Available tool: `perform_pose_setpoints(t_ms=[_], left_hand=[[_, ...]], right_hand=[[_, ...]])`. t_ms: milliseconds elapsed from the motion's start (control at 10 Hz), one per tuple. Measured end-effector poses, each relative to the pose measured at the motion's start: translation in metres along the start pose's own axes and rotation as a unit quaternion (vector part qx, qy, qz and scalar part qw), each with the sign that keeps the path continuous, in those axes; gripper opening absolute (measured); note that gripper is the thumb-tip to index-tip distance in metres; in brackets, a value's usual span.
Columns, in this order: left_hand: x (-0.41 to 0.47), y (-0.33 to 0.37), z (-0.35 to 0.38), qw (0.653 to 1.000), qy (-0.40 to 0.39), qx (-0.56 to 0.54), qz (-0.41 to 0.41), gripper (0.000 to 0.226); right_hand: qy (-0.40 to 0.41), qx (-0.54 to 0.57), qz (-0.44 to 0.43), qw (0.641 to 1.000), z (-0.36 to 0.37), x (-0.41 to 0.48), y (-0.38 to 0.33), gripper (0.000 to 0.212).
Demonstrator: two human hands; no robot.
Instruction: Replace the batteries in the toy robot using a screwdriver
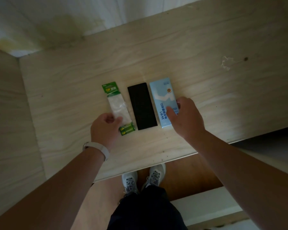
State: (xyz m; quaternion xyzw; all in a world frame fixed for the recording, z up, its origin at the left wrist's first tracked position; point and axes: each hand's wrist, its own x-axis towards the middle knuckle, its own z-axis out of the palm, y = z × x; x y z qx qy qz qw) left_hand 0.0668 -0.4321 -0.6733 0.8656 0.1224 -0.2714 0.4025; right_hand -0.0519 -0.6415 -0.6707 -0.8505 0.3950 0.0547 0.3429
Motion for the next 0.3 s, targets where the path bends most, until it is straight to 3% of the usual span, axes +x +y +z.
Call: perform_pose_setpoints(t_ms=[100,300], left_hand=[[0.002,0.002,-0.005,0.996,0.007,0.081,0.032,0.018],[-0.017,0.017,-0.02,0.988,0.007,0.138,0.061,0.011]], right_hand=[[0.008,-0.029,-0.008,1.0,-0.004,-0.008,-0.001,0.035],[0.019,-0.083,-0.055,0.995,-0.03,-0.027,-0.006,0.039]])
